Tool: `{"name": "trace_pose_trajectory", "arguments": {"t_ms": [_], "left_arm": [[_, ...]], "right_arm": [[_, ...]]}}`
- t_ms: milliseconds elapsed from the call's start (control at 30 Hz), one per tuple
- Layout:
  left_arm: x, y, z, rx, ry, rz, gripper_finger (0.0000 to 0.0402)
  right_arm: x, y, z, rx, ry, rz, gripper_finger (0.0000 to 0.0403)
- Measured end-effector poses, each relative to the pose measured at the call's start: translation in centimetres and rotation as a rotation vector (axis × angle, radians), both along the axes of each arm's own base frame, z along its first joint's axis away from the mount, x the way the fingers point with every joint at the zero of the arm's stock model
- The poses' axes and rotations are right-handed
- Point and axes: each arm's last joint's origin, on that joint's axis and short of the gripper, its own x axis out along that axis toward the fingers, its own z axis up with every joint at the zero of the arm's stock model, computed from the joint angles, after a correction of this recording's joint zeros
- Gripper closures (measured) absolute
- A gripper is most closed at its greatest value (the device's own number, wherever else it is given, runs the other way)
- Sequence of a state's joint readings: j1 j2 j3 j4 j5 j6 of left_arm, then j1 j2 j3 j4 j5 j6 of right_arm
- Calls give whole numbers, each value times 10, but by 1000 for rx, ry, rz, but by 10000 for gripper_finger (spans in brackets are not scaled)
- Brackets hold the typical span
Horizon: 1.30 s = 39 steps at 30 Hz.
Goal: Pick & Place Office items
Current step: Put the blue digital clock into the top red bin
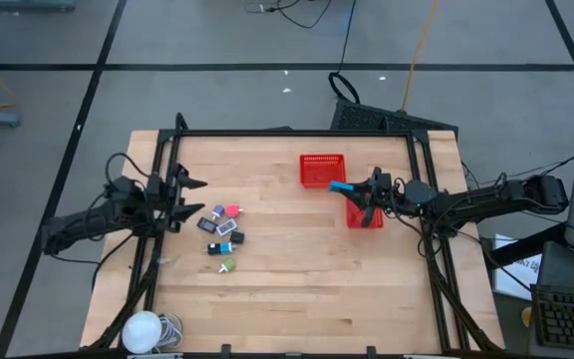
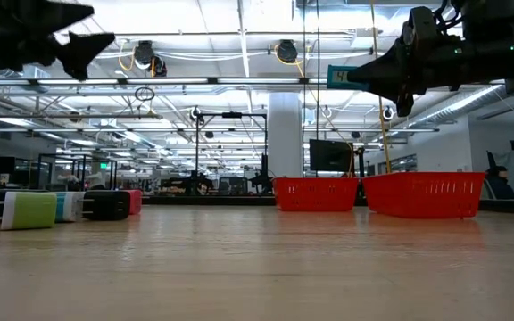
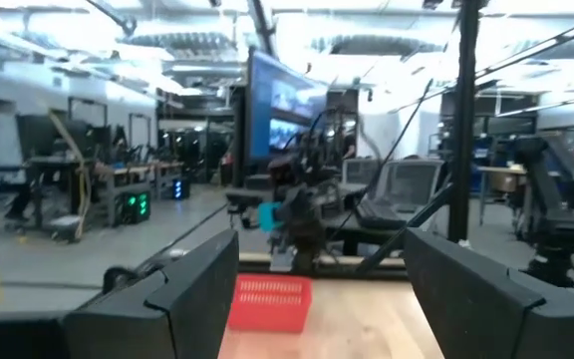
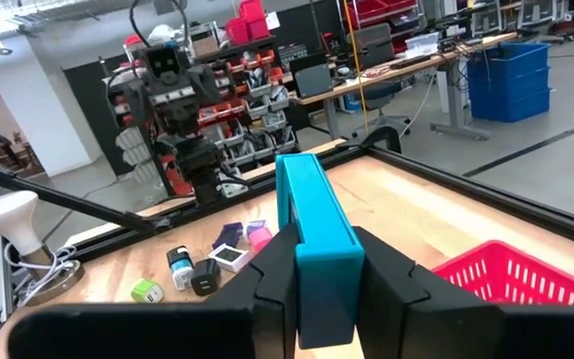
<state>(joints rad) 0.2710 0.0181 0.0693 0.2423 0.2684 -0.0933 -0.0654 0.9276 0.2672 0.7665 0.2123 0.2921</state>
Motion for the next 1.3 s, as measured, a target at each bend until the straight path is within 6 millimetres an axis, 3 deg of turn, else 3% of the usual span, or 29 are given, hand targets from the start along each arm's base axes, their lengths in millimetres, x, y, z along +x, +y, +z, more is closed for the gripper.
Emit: {"name": "trace_pose_trajectory", "arguments": {"t_ms": [233, 767, 1000, 1300], "left_arm": [[4, 3, -17, -30, 34, 65, 130], [5, 3, -18, -22, 42, 69, 150], [5, 3, -17, -20, 41, 69, 133], [5, 3, -17, -20, 40, 69, 119]], "right_arm": [[0, 0, 0, -1, 1, -1, 348], [0, -3, -1, -14, 12, -42, 346], [4, -22, -7, 12, 56, -133, 346], [37, -56, -11, 21, 204, -151, 347]]}}
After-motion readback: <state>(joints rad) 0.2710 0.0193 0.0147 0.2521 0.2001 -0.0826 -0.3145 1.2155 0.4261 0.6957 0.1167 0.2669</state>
